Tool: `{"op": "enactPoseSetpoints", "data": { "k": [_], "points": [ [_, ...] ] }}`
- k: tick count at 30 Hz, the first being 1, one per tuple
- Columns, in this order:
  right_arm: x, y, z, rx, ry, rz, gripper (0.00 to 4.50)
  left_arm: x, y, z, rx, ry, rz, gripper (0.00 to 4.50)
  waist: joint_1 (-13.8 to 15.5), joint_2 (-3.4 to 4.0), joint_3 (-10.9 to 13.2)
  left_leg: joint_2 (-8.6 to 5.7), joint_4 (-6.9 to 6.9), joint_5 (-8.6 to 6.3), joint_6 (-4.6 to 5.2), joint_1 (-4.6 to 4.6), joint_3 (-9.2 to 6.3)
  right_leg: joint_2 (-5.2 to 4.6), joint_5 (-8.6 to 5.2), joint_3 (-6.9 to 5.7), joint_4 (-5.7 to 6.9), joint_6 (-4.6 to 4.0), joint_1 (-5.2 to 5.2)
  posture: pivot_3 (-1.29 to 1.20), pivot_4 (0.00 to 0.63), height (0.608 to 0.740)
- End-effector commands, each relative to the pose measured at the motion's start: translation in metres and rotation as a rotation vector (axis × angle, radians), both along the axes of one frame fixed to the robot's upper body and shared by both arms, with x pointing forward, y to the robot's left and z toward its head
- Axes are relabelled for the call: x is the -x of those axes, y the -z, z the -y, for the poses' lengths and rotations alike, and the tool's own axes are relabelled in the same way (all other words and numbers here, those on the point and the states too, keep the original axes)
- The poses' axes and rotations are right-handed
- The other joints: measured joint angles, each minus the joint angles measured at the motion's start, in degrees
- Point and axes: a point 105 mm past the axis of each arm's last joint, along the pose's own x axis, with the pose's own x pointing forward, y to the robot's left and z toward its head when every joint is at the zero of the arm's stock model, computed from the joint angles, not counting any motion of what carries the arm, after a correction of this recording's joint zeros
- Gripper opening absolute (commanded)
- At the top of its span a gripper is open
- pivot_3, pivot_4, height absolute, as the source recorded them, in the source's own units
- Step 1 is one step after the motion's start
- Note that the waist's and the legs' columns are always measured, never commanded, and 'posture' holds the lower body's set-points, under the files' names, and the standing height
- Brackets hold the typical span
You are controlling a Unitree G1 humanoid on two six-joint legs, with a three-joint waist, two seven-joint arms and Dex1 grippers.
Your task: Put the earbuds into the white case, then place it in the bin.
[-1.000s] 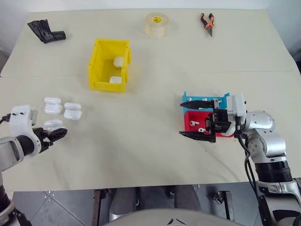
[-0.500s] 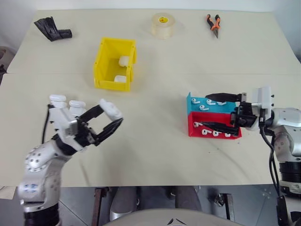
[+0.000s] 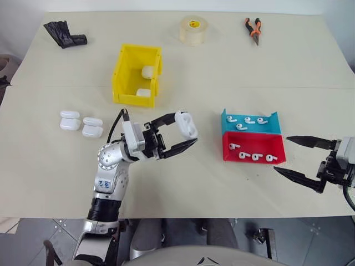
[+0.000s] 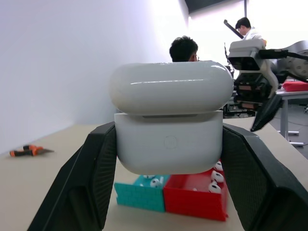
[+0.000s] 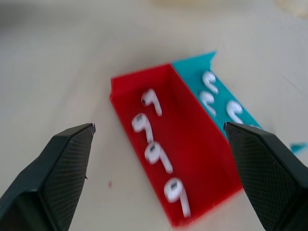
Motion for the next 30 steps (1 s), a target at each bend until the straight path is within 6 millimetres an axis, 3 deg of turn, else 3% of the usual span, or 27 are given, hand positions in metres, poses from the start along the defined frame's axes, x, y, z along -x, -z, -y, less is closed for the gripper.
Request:
{"op": "enactPoseSetpoints", "data": {
  "k": [1,8,11,14,20,30],
  "points": [
    [0.006,0.000,0.013,0.124,0.057,-0.047,4.50,0.005,-0.007,0.007,-0.005,0.065,0.065,2.80,0.04,0.00,0.00,0.00,0.00,0.00,0.00,-0.01,-0.01,0.00,0.00,-0.01,0.00,0.00,0.00,0.00,0.150,0.740],
    [-0.003,-0.008,0.019,0.278,0.119,-0.130,4.50,0.021,0.001,0.022,-0.036,0.221,0.058,2.80,0.03,0.02,-0.01,0.00,0.01,0.00,0.00,0.00,-0.05,0.00,0.00,-0.02,-0.02,0.00,0.04,0.00,0.150,0.740],
    [-0.002,-0.015,0.004,0.276,0.065,-0.186,4.50,0.025,0.007,0.031,-0.056,0.280,0.041,2.80,0.11,0.01,-0.01,0.01,0.02,0.01,0.01,-0.01,-0.09,0.00,0.00,-0.02,-0.03,0.00,0.04,0.00,0.150,0.740],
    [-0.007,-0.007,-0.001,0.441,0.073,-0.279,4.50,0.030,0.012,0.042,-0.049,0.335,0.009,2.80,0.09,0.02,-0.01,-0.03,0.10,-0.01,0.04,-0.04,-0.12,-0.03,0.00,-0.01,-0.02,0.00,0.05,0.00,0.150,0.740],
    [-0.028,-0.002,-0.012,0.529,0.039,-0.311,4.50,0.044,0.020,0.057,-0.066,0.417,0.001,2.80,-0.05,-0.01,0.01,0.00,0.27,-0.02,0.05,-0.18,-0.30,-0.03,0.00,-0.13,-0.05,0.00,0.06,0.00,0.150,0.740],
    [-0.048,0.012,-0.010,0.655,-0.005,-0.294,4.50,0.044,0.017,0.064,-0.052,0.402,-0.003,2.80,0.02,0.00,0.00,0.02,0.61,-0.03,0.07,-0.55,-0.56,-0.04,0.00,-0.42,-0.06,0.00,0.03,0.00,0.150,0.740]
  ]
}}
